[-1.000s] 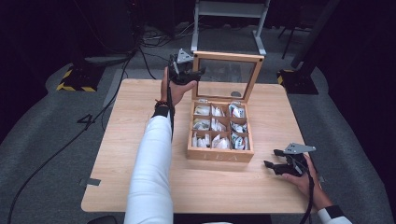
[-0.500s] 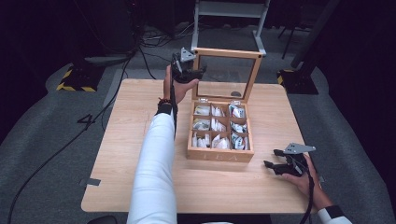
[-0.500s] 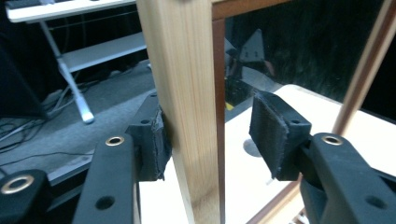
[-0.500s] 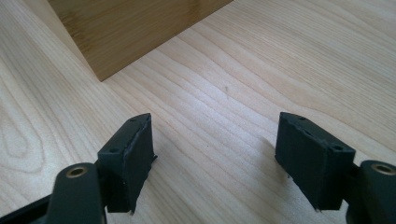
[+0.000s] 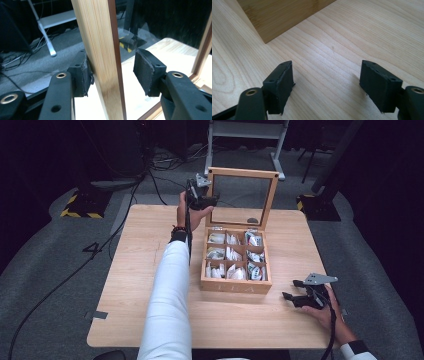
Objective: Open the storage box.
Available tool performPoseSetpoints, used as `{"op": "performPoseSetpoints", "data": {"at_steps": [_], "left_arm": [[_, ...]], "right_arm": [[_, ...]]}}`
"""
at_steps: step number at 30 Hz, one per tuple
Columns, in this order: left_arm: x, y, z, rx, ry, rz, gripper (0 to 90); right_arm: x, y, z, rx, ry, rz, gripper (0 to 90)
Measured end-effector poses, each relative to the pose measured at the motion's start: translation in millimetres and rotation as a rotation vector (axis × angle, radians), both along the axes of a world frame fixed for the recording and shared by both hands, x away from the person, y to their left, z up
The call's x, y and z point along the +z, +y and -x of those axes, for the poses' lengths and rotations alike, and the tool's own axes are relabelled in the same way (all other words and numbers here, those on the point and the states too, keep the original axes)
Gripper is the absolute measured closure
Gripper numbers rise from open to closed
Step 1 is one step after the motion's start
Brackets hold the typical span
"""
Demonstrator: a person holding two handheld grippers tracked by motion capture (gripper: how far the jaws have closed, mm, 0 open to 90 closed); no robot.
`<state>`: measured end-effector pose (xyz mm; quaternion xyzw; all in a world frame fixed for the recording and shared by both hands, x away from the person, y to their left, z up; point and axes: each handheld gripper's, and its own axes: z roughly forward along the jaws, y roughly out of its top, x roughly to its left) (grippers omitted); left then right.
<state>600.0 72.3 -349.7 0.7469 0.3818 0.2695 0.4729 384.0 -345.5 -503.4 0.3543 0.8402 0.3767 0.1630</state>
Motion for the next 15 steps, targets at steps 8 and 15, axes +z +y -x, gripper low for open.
{"op": "performPoseSetpoints", "data": {"at_steps": [8, 15], "left_arm": [[-16.0, -2.9, -6.5, 0.031, 0.024, -0.038, 50.2], [-32.5, 0.8, -5.5, -0.002, 0.06, -0.046, 50.9]], "right_arm": [[-0.1, 0.0, -0.2, 0.003, 0.001, -0.001, 26.6], [-0.1, 0.1, -0.2, 0.005, 0.001, -0.001, 26.2]]}}
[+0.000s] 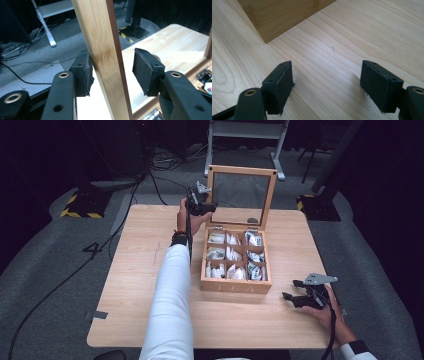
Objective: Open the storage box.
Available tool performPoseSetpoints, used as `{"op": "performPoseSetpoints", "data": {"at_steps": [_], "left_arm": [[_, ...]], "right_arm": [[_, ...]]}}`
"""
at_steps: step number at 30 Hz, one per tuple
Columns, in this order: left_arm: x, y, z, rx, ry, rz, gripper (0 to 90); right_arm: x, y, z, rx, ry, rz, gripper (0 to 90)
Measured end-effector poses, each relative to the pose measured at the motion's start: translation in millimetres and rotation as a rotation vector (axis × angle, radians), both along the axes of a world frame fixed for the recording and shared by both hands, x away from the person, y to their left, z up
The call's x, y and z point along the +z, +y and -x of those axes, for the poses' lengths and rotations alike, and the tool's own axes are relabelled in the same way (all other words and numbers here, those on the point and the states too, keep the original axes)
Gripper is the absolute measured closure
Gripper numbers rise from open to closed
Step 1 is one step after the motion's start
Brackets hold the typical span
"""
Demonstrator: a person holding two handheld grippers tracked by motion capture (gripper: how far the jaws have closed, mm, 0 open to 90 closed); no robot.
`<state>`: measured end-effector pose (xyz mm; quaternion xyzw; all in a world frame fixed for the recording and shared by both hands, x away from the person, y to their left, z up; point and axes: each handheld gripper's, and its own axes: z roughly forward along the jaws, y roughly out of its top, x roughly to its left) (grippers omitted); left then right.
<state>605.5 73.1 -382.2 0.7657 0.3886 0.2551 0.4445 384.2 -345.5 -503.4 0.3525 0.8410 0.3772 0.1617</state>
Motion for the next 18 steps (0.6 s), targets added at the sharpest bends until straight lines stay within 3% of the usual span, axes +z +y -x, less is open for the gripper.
{"op": "performPoseSetpoints", "data": {"at_steps": [8, 18], "left_arm": [[-15.3, 1.2, 5.0, -0.018, 0.034, -0.039, 52.7], [-28.8, 5.3, 10.2, -0.039, 0.077, -0.056, 54.7]], "right_arm": [[0.0, -0.1, 0.0, 0.002, -0.001, 0.002, 26.2], [-0.1, -0.1, 0.0, 0.001, -0.001, 0.002, 26.2]]}}
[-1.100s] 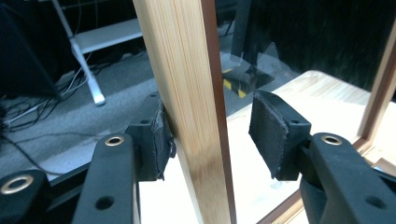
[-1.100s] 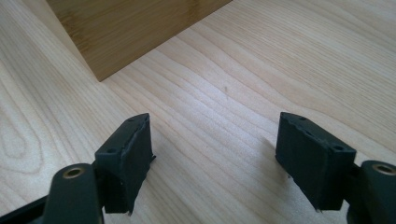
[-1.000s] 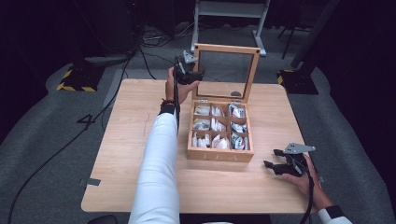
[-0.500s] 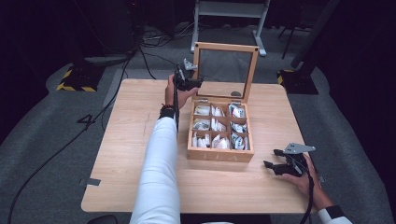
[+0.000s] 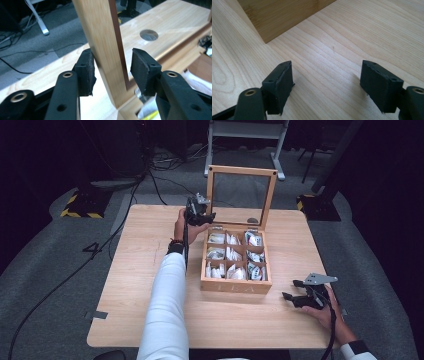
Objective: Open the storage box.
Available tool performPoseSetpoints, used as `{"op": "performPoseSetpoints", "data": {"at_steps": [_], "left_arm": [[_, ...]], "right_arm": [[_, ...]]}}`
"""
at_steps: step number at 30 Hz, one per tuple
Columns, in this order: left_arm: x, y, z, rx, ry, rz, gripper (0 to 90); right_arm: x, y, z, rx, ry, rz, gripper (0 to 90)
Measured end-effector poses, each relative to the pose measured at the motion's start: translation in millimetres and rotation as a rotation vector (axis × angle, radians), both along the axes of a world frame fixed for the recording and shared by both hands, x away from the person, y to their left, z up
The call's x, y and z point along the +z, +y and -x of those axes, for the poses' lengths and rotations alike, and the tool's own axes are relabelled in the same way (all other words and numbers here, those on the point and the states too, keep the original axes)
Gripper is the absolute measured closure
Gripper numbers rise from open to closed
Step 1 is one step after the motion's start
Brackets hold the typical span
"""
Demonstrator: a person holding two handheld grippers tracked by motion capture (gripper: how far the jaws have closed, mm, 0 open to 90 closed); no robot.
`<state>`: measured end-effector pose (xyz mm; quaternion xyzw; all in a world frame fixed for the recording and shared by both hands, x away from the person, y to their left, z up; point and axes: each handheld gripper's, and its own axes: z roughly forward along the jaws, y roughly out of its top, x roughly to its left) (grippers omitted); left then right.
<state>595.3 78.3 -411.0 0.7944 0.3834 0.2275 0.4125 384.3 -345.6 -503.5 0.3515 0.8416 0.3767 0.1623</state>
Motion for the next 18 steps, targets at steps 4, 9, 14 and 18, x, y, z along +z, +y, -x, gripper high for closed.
{"op": "performPoseSetpoints", "data": {"at_steps": [4, 9, 14, 18], "left_arm": [[-6.0, 5.2, 7.2, -0.008, 0.008, -0.034, 53.3], [1.0, 15.0, 16.7, 0.001, -0.002, -0.038, 51.5], [10.7, 18.7, 27.4, 0.009, -0.016, -0.068, 48.6], [19.7, 23.1, 38.3, 0.009, -0.027, -0.085, 44.4]], "right_arm": [[0.0, 0.0, -0.1, 0.002, 0.002, -0.001, 25.8], [0.0, 0.1, -0.1, 0.002, 0.002, 0.0, 25.5], [-0.1, 0.3, -0.1, 0.002, 0.001, 0.0, 25.3], [-0.1, 0.4, 0.2, 0.0, 0.002, -0.001, 25.1]]}}
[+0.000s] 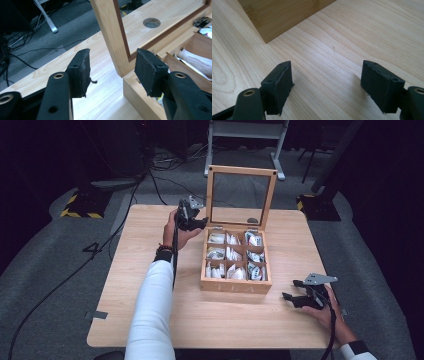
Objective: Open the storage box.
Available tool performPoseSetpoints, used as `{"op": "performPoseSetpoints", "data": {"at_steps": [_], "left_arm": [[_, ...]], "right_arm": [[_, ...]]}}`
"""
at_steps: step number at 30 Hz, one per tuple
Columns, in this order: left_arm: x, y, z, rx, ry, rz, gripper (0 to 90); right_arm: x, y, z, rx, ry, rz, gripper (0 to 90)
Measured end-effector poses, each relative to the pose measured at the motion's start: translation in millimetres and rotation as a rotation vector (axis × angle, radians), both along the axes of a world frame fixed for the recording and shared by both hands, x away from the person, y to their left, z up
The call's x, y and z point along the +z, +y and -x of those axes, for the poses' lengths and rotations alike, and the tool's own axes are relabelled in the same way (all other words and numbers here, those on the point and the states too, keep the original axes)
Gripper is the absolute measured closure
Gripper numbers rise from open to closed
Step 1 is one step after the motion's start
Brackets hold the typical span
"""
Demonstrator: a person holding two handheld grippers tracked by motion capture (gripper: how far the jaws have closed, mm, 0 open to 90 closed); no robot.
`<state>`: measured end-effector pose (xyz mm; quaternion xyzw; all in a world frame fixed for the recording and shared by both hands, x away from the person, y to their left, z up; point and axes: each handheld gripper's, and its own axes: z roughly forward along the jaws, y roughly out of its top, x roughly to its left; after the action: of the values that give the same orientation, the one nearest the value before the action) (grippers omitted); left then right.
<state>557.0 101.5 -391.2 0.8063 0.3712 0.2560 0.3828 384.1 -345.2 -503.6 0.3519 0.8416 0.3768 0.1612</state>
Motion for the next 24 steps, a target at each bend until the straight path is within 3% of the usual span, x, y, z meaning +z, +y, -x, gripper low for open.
{"op": "performPoseSetpoints", "data": {"at_steps": [3, 7, 16, 24], "left_arm": [[6.5, 3.2, 8.3, -0.006, -0.011, -0.025, 42.0], [12.2, 8.7, 22.4, 0.009, -0.027, -0.091, 39.5], [17.9, 18.5, 45.3, -0.025, -0.031, -0.133, 35.4], [22.0, 24.6, 71.7, -0.069, -0.03, -0.197, 30.1]], "right_arm": [[0.0, 0.0, 0.1, -0.002, 0.0, 0.0, 25.0], [0.0, 0.2, 0.3, -0.005, 0.001, -0.001, 25.0], [0.1, 0.2, 0.5, -0.008, 0.001, 0.001, 24.9], [0.0, 0.3, 0.9, -0.013, 0.001, 0.001, 24.7]]}}
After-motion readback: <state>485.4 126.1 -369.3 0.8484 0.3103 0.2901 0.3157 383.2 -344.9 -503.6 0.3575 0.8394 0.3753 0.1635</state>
